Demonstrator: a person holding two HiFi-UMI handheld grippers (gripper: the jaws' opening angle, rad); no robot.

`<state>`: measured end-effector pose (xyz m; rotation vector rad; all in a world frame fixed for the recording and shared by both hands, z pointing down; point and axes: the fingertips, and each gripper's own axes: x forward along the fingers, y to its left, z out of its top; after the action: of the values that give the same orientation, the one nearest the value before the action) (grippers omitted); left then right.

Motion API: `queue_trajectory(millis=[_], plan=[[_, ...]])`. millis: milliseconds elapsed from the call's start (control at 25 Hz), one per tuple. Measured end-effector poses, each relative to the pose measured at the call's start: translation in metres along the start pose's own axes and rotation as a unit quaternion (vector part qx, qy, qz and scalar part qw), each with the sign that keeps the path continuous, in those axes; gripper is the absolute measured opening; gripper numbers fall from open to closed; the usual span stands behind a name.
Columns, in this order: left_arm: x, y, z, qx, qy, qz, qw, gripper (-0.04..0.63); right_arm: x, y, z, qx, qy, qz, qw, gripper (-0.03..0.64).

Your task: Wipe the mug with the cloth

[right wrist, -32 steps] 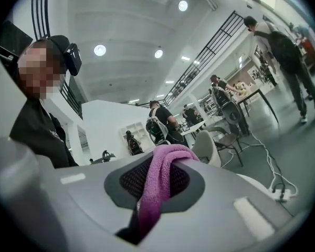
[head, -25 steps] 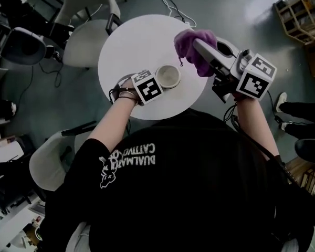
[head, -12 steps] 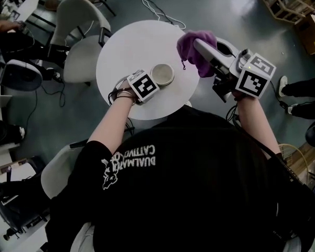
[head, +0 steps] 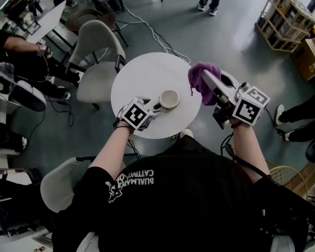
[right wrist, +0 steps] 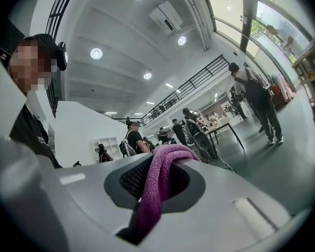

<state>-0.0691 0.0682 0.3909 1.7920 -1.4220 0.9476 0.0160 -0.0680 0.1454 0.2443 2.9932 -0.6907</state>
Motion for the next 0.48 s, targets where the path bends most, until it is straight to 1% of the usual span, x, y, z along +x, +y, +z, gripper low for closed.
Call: queue_trajectory(millis=[80,160,240,360,400,480], plan=[[-0.035,0.0,0.021,0.013,-0.067,0.027,0.9973,0.241,0.0,0.022,0.009,-0.009,-0.007,-0.001,1.0,0.038],[-0.071,-0.019,0.042,0.03,-0.137,0.041,0.9892,0.204,-0.005,0.045,0.014,-0.009,-0.015,-0.006,1.0,0.038],[-0.102,-0.048,0.06,0.052,-0.199,0.051,0.9774,0.155,-0.013,0.072,0.015,-0.011,-0.023,-0.002,1.0,0.041],[-0.142,-0.08,0.08,0.08,-0.266,0.062,0.9585,0.14,-0.016,0.11,0.017,-0.008,-0.044,0.024,0.999,0.041],[-0.155,-0.088,0.086,0.08,-0.287,0.059,0.9527,0.14,-0.014,0.12,0.02,-0.001,-0.055,0.034,0.998,0.041],[-0.181,-0.105,0.095,0.066,-0.324,0.037,0.943,0.138,-0.012,0.136,0.03,0.024,-0.082,0.055,0.995,0.041]])
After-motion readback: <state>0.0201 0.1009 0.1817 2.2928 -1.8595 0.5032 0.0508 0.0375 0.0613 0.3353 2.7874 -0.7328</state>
